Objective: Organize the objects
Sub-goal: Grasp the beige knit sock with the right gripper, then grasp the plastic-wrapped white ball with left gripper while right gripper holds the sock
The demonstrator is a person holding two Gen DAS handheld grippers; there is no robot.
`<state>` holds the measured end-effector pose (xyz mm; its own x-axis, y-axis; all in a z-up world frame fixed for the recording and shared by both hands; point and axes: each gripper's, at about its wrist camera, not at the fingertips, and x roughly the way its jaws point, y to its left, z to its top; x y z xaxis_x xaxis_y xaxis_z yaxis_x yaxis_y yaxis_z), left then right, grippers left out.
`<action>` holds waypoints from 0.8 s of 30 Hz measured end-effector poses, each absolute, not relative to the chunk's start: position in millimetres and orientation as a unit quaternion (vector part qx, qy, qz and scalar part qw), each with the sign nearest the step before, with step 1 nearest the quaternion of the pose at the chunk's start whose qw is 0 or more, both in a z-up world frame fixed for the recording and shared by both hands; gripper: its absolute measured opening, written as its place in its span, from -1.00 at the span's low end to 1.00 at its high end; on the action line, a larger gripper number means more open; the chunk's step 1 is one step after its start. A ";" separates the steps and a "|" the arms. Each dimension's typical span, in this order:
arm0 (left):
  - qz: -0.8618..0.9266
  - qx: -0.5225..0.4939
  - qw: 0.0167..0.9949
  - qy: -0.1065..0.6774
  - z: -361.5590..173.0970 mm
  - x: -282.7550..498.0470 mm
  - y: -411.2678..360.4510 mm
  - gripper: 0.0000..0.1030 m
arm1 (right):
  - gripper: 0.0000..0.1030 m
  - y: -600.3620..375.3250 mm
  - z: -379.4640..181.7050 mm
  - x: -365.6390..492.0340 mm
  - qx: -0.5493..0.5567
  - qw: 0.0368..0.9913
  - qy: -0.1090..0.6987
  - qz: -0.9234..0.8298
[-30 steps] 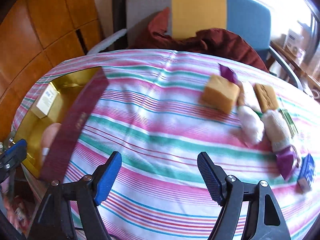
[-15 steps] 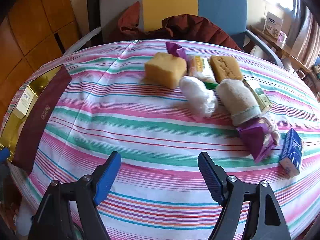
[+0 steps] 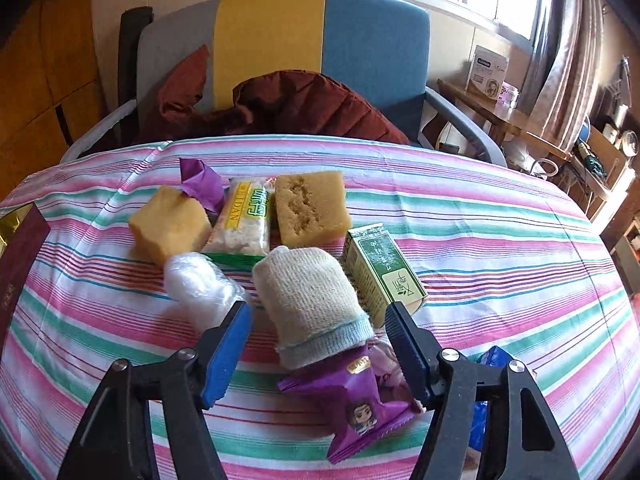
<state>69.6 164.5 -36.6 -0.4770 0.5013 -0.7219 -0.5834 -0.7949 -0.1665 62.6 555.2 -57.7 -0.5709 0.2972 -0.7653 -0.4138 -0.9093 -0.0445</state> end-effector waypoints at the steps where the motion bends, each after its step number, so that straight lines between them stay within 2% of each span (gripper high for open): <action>1: 0.857 -0.404 0.315 0.055 -37.3 68.8 167.2 0.29 | 0.32 558.0 -60.2 60.8 -0.418 0.195 0.077 0.884; 5: 0.850 -0.417 0.317 0.052 -40.9 60.8 177.5 0.29 | 0.30 566.2 -73.2 49.7 -0.440 0.172 0.101 0.875; 6: 0.847 -0.422 0.319 0.051 -42.5 59.4 180.6 0.29 | 0.21 567.9 -76.2 49.2 -0.444 0.173 0.106 0.873; 9: 0.839 -0.433 0.327 0.049 -45.2 55.2 192.6 0.29 | 0.12 566.3 -75.2 48.1 -0.449 0.169 0.107 0.871; 16: 0.819 -0.455 0.347 0.045 -47.7 46.2 220.9 0.29 | 0.10 528.2 -60.7 46.6 -0.458 0.101 0.129 0.874; 20: 0.811 -0.465 0.351 0.047 -49.0 38.0 238.7 0.29 | 0.10 523.9 -55.7 50.0 -0.463 0.131 0.105 0.870; 24: 0.802 -0.479 0.354 0.050 -52.1 28.0 264.1 0.29 | 0.10 545.8 -65.3 55.1 -0.484 0.178 0.128 0.847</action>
<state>28.0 264.1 -52.1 -0.2915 0.5195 -0.8032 -0.6158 -0.7444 -0.2580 55.1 545.8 -65.3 -0.4679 0.1782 -0.8656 -0.4265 -0.9034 0.0446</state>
